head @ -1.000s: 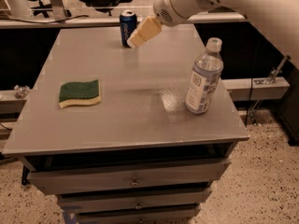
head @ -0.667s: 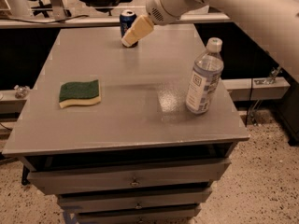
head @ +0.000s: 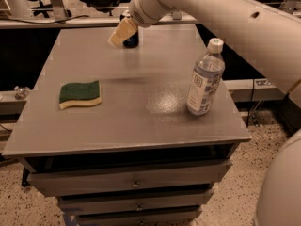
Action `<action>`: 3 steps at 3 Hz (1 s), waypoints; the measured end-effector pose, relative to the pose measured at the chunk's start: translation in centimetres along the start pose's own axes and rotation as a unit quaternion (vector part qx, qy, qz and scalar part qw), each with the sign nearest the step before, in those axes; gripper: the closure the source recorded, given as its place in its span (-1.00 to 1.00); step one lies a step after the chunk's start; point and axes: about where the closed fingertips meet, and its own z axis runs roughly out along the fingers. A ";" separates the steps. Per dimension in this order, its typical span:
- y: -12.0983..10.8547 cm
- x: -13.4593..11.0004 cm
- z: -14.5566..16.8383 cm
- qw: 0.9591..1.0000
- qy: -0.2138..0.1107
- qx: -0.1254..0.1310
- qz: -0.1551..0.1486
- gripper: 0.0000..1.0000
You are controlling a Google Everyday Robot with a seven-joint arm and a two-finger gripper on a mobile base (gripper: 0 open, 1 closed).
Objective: Knock pepsi can over
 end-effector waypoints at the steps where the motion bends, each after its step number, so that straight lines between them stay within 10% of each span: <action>1: 0.1 -0.8 2.6 1.000 -0.002 0.009 0.015 -1.00; 3: -2.4 -0.4 7.5 0.999 -0.006 0.039 0.030 -1.00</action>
Offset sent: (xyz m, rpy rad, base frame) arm 0.0686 0.0343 -0.0324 0.0554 -0.0411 -0.0955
